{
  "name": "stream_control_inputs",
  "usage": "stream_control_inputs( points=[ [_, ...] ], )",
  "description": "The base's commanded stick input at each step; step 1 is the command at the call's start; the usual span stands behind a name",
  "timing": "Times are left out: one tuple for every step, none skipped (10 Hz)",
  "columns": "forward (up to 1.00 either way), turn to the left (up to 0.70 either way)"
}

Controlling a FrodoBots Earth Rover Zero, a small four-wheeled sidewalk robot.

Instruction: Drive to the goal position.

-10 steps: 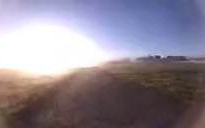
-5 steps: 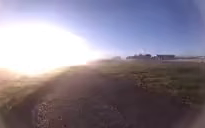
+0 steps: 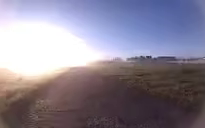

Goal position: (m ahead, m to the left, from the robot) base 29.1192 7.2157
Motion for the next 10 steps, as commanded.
stream_control_inputs(
  points=[
    [0.7,0.0],
    [0.7,0.0],
    [0.7,0.0],
    [0.7,0.0],
    [0.7,0.0],
    [0.7,0.0],
    [0.7,0.0],
    [0.7,0.0],
    [0.7,0.0],
    [0.7,0.0]
  ],
)
